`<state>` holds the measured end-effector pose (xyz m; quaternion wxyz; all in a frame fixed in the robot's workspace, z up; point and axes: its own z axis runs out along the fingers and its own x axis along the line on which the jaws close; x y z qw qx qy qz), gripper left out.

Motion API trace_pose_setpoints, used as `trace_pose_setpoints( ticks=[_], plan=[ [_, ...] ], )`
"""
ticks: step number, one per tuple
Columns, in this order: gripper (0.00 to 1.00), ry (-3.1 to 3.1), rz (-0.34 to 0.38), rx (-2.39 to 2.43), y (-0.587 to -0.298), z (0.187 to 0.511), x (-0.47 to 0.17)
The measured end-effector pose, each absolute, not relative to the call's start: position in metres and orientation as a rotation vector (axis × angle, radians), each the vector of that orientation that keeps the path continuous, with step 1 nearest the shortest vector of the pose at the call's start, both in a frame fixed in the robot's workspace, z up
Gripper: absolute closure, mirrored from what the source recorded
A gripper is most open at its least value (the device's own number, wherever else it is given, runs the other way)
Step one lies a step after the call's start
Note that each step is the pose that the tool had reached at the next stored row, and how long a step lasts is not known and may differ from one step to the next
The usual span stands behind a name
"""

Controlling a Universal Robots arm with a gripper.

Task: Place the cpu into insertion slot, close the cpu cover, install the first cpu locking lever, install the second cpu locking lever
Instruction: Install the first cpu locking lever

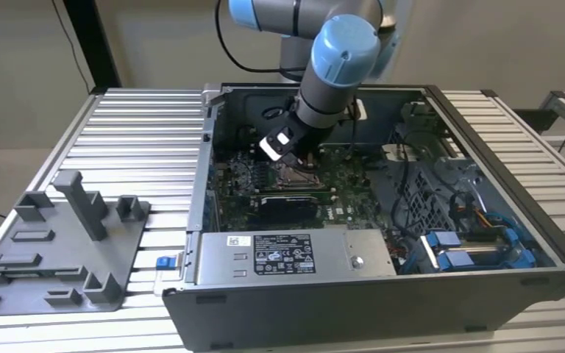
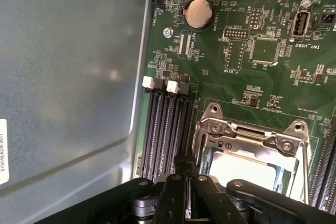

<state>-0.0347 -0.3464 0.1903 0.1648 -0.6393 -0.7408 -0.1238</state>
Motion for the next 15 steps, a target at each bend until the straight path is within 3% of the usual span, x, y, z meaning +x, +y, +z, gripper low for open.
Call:
trace_pose_setpoints(
  ticks=[15],
  plan=[
    [1.00,-2.115,-0.342,-1.828,-0.354,0.238,-0.035]
  ],
)
